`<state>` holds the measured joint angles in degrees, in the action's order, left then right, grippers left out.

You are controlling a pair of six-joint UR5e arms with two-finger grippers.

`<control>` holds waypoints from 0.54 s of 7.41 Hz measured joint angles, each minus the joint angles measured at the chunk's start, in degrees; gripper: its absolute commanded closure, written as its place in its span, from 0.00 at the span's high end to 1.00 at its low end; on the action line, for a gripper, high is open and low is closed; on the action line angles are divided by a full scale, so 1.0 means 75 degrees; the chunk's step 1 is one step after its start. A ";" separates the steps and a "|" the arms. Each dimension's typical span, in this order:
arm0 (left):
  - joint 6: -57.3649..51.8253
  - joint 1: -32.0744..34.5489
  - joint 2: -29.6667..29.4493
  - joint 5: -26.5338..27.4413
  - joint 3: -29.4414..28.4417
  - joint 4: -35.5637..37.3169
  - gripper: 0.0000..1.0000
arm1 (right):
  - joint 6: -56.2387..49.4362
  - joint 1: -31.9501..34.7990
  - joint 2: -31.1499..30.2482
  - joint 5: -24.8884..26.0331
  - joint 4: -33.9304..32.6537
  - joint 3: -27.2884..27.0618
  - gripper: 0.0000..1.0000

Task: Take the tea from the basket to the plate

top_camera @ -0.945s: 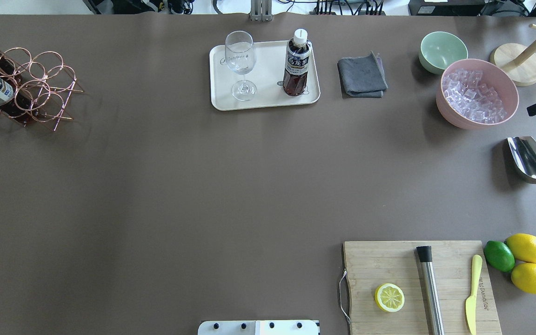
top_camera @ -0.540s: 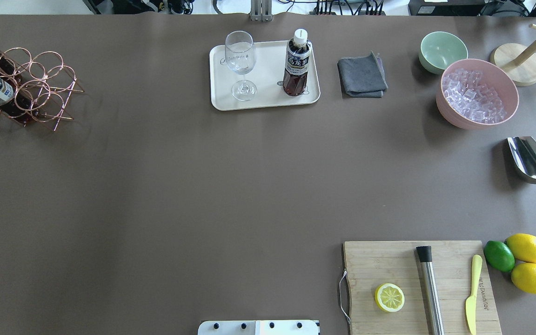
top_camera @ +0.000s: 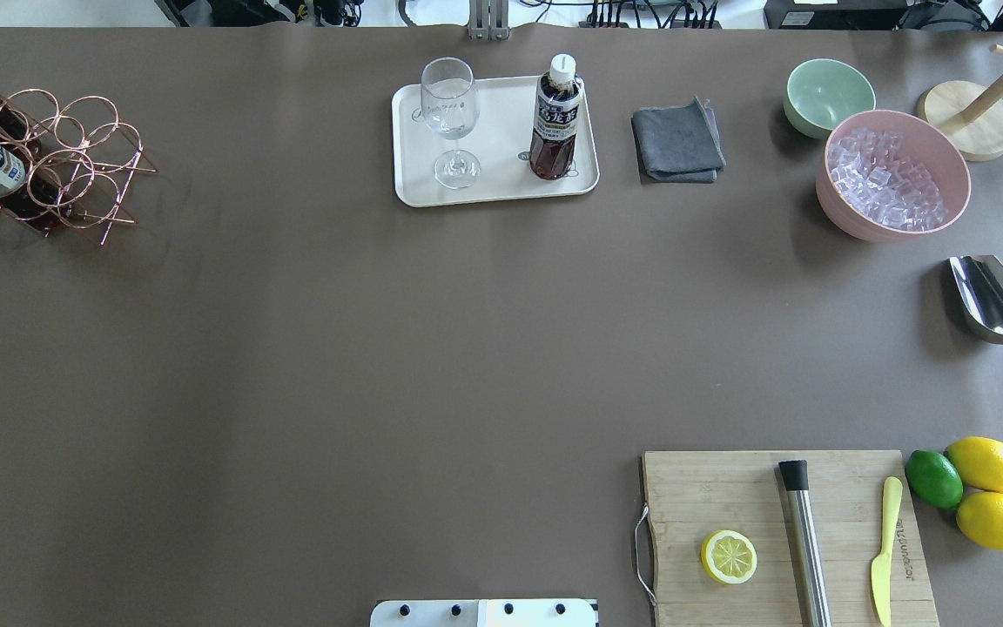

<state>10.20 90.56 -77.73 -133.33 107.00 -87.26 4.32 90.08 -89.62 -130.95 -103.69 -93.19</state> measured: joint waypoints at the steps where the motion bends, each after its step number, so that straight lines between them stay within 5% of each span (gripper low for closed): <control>1: 0.0000 0.0012 0.0011 0.0000 0.0003 -0.0002 0.99 | -0.0033 0.0074 -0.0174 0.0003 -0.0041 -0.0026 1.00; 4: 0.0000 0.0061 0.0028 -0.0035 0.0013 -0.0005 0.99 | -0.0037 0.0162 -0.0792 -0.0019 -0.0052 -0.0482 1.00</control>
<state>10.20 91.01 -77.52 -133.59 107.10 -87.29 4.05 91.29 -95.56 -131.09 -104.08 -96.80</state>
